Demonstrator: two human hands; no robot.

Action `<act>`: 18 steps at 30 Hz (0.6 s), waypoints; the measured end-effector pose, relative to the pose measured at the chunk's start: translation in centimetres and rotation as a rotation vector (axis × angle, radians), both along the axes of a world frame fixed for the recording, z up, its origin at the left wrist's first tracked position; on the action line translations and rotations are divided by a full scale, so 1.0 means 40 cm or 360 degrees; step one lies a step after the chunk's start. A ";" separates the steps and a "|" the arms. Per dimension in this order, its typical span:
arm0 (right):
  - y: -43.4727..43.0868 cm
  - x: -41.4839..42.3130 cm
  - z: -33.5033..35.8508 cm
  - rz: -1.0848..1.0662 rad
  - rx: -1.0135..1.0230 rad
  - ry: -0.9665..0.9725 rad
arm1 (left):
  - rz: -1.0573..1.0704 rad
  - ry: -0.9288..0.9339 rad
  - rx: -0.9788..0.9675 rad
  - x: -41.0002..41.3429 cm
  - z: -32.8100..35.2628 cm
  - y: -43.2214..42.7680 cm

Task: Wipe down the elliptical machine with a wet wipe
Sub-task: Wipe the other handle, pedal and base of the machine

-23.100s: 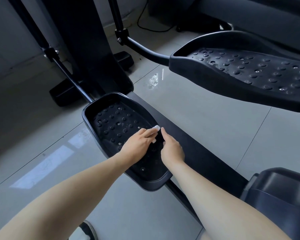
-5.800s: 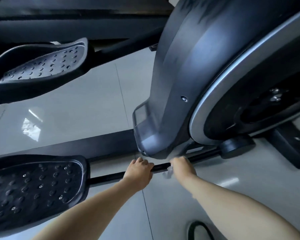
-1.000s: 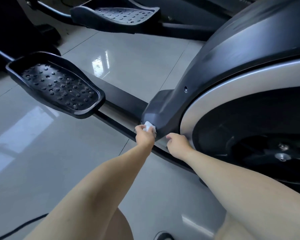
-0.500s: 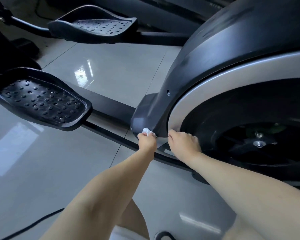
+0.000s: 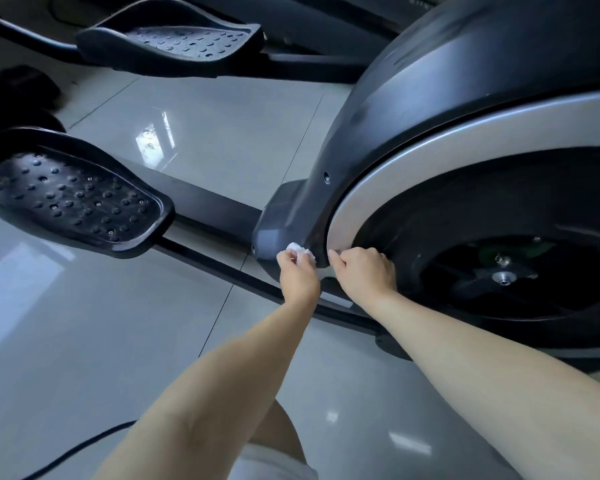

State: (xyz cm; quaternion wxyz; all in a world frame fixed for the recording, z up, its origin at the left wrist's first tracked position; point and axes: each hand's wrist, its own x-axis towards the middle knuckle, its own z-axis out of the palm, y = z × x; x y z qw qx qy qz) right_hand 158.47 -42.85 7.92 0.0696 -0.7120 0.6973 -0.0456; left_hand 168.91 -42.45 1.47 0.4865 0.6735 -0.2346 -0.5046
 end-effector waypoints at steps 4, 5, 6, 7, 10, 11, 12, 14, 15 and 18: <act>-0.015 -0.006 -0.003 0.0027 0.0029 0.0039 | 0.0155 0.0271 0.0273 0.006 -0.040 -0.030; -0.017 -0.009 -0.004 0.0026 0.0038 0.0040 | 0.0175 0.0301 0.0282 0.000 -0.037 -0.032; -0.019 -0.012 -0.005 0.0023 0.0045 0.0026 | 0.0190 0.0293 0.0270 -0.008 -0.027 -0.031; -0.021 -0.014 -0.008 0.0020 0.0057 0.0014 | 0.0198 0.0256 0.0239 -0.017 -0.015 -0.029; -0.019 -0.024 -0.013 0.0017 0.0108 -0.0050 | 0.0115 0.0052 -0.0045 -0.046 0.045 -0.007; -0.018 -0.032 -0.016 0.0031 0.0142 -0.0110 | 0.0049 -0.0045 -0.0161 -0.052 0.065 0.002; -0.017 -0.040 -0.017 0.0052 0.0181 -0.0180 | -0.0018 -0.0143 -0.0260 -0.057 0.081 0.010; -0.020 -0.057 -0.024 0.0089 0.0234 -0.0349 | -0.0098 -0.0298 -0.0373 -0.053 0.093 0.018; -0.021 -0.062 -0.030 0.0090 0.0235 -0.0427 | -0.0119 -0.0342 -0.0397 -0.048 0.091 0.018; -0.021 -0.057 -0.047 0.0067 0.0191 -0.0439 | -0.0118 -0.0404 -0.0395 -0.036 0.074 0.012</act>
